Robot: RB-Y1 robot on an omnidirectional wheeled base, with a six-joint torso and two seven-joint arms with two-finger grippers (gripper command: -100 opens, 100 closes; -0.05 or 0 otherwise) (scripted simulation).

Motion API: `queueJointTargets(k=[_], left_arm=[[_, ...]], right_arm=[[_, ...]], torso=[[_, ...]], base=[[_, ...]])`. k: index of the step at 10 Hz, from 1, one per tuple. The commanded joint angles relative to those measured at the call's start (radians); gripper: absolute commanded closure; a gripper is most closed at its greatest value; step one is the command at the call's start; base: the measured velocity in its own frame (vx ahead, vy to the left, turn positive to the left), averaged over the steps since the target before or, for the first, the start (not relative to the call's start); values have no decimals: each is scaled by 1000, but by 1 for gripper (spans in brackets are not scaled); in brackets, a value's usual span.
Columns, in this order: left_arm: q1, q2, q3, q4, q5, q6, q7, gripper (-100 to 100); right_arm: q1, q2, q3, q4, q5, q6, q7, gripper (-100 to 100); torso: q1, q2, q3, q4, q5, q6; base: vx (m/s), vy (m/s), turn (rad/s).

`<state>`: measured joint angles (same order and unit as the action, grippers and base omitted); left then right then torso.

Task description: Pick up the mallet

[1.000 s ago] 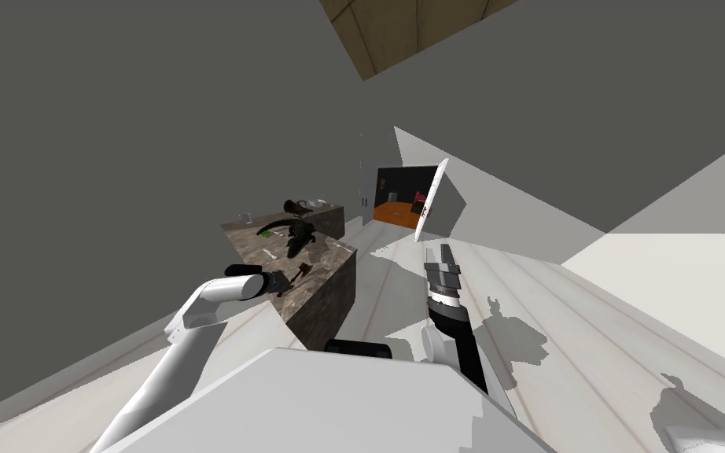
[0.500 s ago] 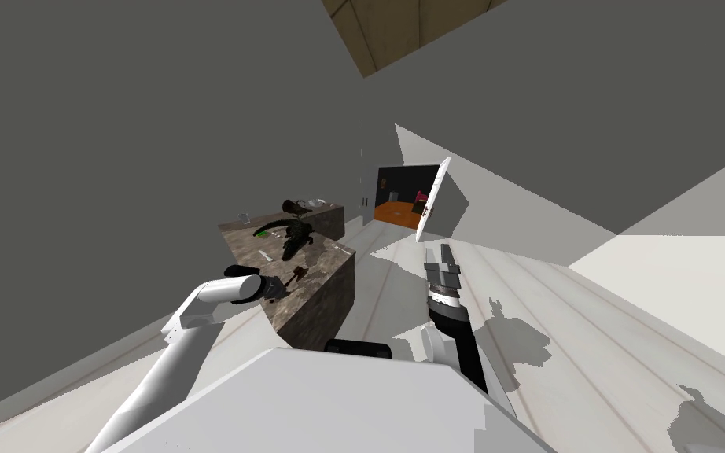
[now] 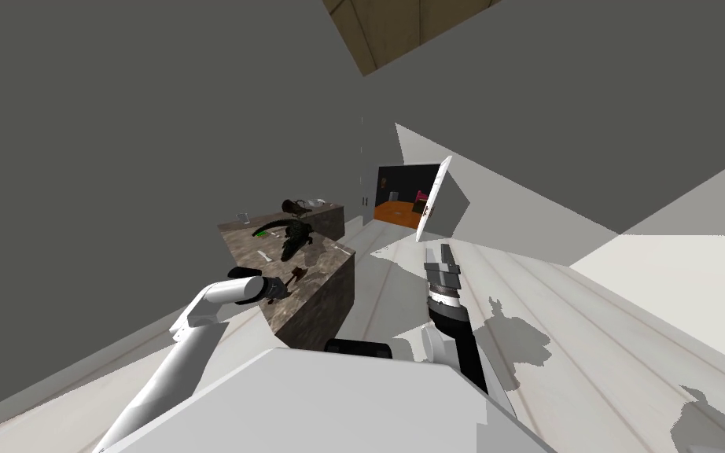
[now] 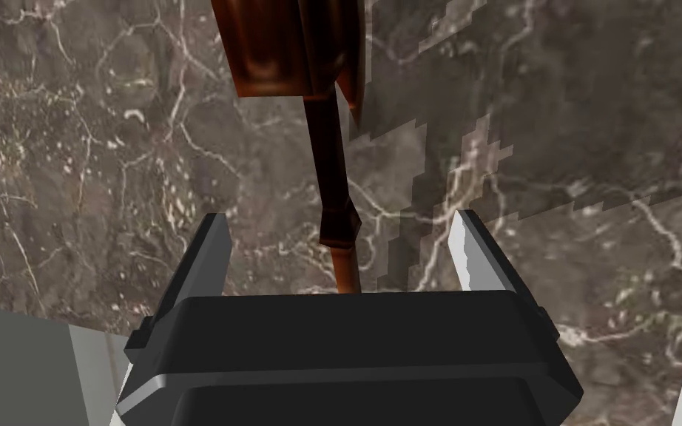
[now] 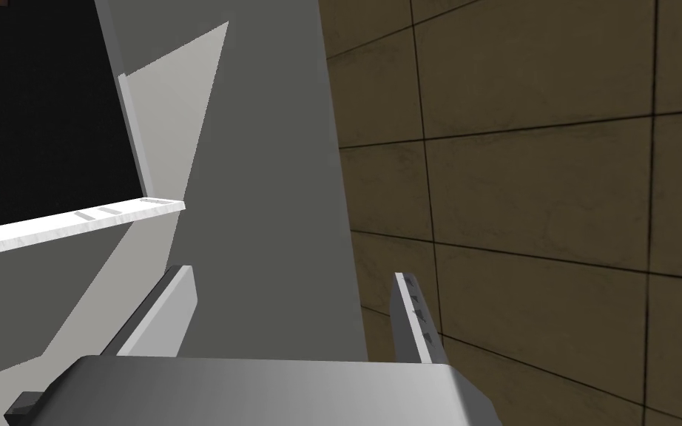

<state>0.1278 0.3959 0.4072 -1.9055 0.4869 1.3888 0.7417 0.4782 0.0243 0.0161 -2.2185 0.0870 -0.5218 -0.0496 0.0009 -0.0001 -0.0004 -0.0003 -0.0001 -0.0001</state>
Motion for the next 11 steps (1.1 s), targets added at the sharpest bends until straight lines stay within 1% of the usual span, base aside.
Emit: queueJointTargets(k=[1, 5, 6, 7, 9, 10, 11], left_arm=[[0, 0, 0, 0, 0, 0, 0, 100], [0, 0, 0, 0, 0, 0, 0, 100], [0, 0, 0, 0, 0, 0, 0, 0], [4, 6, 4, -29, 6, 26, 12, 100], [9, 14, 10, -61, 14, 54, 24, 100], [5, 12, 8, -47, 11, 42, 19, 100], [5, 12, 8, -49, 12, 45, 21, 0]], right_arm=[[0, 0, 0, 0, 0, 0, 0, 0], [0, 0, 0, 0, 0, 0, 0, 0], [0, 0, 0, 0, 0, 0, 0, 0], [0, 0, 0, 0, 0, 0, 0, 0], [0, 0, 0, 0, 0, 0, 0, 0], [0, 0, 0, 0, 0, 0, 0, 0], [0, 0, 0, 0, 0, 0, 0, 0]], torso=[[0, 0, 0, 0, 0, 0], [0, 1, 0, 0, 0, 0], [0, 1, 0, 0, 0, 0], [0, 1, 0, 0, 0, 0], [0, 1, 1, 0, 0, 0], [0, 2, 1, 0, 0, 0], [0, 1, 1, 0, 0, 0]], base=[[0, 0, 0], [0, 0, 0], [0, 0, 0], [0, 0, 0], [-9, 5, -5], [-6, 2, 3], [0, 0, 0]])
